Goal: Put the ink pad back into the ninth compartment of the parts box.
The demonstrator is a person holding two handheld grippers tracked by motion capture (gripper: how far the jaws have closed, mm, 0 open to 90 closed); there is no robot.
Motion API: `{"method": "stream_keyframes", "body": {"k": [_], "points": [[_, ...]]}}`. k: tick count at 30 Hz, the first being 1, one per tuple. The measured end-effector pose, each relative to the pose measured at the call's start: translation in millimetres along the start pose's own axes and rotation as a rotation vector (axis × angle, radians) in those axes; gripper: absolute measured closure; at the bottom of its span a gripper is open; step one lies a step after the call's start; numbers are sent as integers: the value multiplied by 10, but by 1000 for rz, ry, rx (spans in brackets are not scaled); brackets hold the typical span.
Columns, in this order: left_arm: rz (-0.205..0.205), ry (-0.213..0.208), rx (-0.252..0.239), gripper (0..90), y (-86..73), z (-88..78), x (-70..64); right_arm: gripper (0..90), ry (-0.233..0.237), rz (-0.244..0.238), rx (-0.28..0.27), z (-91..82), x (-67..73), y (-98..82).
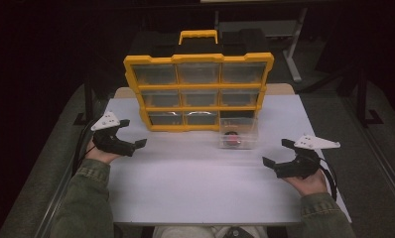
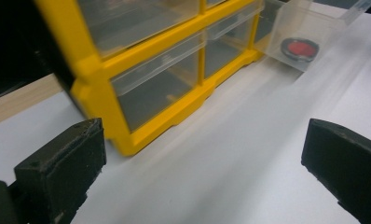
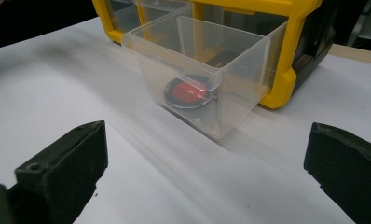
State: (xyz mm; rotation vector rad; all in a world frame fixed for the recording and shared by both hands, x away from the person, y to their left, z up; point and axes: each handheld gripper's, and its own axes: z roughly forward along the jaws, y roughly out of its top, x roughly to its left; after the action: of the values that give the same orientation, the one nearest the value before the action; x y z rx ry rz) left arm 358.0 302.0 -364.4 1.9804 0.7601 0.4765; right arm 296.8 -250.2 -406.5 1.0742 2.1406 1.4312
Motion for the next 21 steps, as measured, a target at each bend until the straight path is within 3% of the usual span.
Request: {"method": "stream_keyframes", "body": {"k": [3,6,15,21], "points": [[-35,-6,-32,0,-61,-59,35,0,0,0,0,3,4,0],[-47,24,-37,0,-152,-128,67,0,-1,2,-2,-2,2,0],[-84,58,-67,0,-314,-262,97,0,-1,1,1,0,4,-2],[-122,86,-117,0,-452,-397,94,0,1,2,-2,-1,4,-1]]}}
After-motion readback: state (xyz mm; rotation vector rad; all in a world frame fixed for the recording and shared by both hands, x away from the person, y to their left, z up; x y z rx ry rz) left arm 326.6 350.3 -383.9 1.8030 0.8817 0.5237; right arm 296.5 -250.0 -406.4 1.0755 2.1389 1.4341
